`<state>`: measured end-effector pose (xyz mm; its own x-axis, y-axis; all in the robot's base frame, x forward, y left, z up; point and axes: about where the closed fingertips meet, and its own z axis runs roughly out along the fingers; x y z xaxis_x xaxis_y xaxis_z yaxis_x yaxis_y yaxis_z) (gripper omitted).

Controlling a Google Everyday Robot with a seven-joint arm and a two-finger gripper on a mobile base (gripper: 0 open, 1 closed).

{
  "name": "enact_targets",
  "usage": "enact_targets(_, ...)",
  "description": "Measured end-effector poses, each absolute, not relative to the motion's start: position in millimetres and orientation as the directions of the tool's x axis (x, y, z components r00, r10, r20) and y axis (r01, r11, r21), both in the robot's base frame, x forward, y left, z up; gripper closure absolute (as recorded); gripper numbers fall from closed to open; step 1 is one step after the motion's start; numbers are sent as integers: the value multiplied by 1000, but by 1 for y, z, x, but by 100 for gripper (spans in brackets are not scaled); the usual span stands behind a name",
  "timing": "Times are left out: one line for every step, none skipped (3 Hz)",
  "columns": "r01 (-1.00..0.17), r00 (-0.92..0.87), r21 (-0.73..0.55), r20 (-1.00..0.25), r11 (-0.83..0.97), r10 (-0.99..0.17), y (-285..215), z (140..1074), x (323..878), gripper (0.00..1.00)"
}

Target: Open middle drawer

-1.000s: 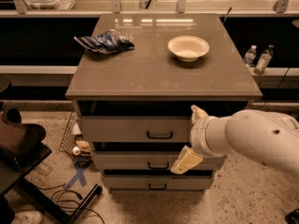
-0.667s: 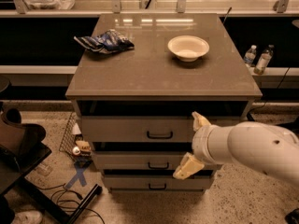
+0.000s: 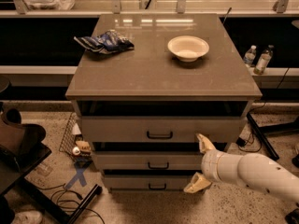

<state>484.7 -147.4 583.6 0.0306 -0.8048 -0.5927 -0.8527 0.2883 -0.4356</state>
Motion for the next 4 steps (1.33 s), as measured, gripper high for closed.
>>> enact_targets(-877,56,-420,-572,234,-818,-165,537,482,0)
enact_targets(-903,69,-393,-528,172,-846,-170,506,481,0)
enact_targets(-903,69,-393,-528,172,-846,-170,506,481,0)
enact_targets(-915,64,-368,-539,167,-840,-170,487,488,0)
